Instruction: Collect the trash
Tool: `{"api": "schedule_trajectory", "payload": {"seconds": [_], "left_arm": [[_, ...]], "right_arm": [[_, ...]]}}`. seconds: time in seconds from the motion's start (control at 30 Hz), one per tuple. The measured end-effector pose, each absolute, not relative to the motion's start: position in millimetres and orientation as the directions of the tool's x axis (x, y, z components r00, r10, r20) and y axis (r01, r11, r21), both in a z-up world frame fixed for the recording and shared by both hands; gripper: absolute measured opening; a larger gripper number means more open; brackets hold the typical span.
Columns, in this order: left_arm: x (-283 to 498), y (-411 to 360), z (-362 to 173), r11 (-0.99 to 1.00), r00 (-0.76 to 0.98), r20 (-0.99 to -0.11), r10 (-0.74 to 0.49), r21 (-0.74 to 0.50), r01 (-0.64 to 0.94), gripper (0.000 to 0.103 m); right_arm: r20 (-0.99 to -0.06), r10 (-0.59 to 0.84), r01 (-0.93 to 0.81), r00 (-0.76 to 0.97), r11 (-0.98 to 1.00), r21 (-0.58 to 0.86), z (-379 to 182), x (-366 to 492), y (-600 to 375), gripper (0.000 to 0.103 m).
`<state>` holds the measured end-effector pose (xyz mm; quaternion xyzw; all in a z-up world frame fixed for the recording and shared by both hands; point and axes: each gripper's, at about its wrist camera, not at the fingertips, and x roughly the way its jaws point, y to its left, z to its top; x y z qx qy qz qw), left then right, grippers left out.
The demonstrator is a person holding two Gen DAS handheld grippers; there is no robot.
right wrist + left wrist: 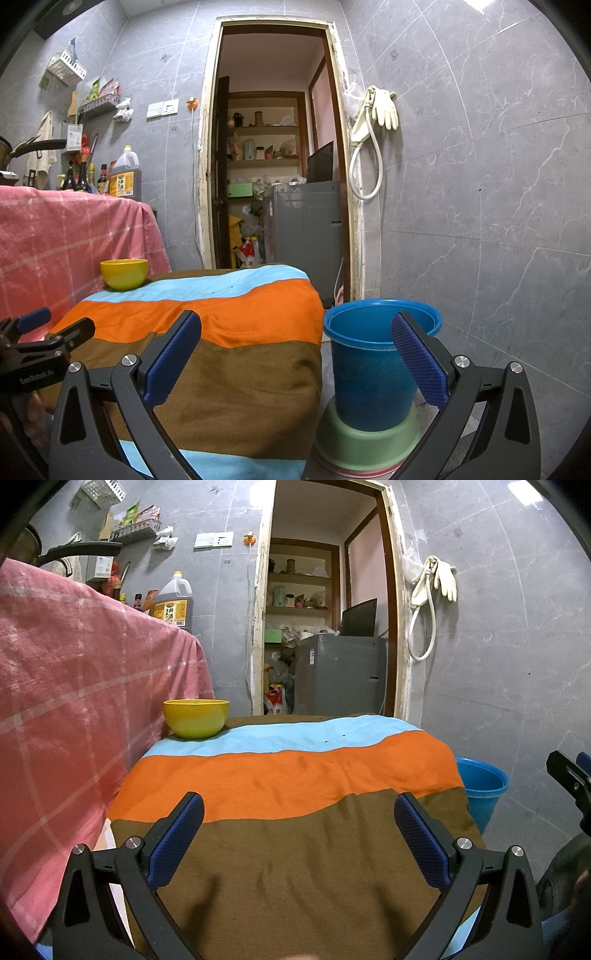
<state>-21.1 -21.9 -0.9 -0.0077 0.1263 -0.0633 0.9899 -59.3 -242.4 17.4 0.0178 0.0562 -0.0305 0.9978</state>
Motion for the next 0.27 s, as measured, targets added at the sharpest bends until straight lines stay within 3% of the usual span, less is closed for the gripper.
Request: {"api": "schedule_trajectory", "payload": {"seconds": [0.27], "left_arm": [[-22.5, -22.0, 0.2, 0.992, 0.961, -0.247, -0.126, -0.030, 0.123, 0.101]], "right_arm": [[-0.113, -0.059, 0.063, 0.992, 0.997, 0.033, 17.7, -59.4, -242.5, 0.103]]}}
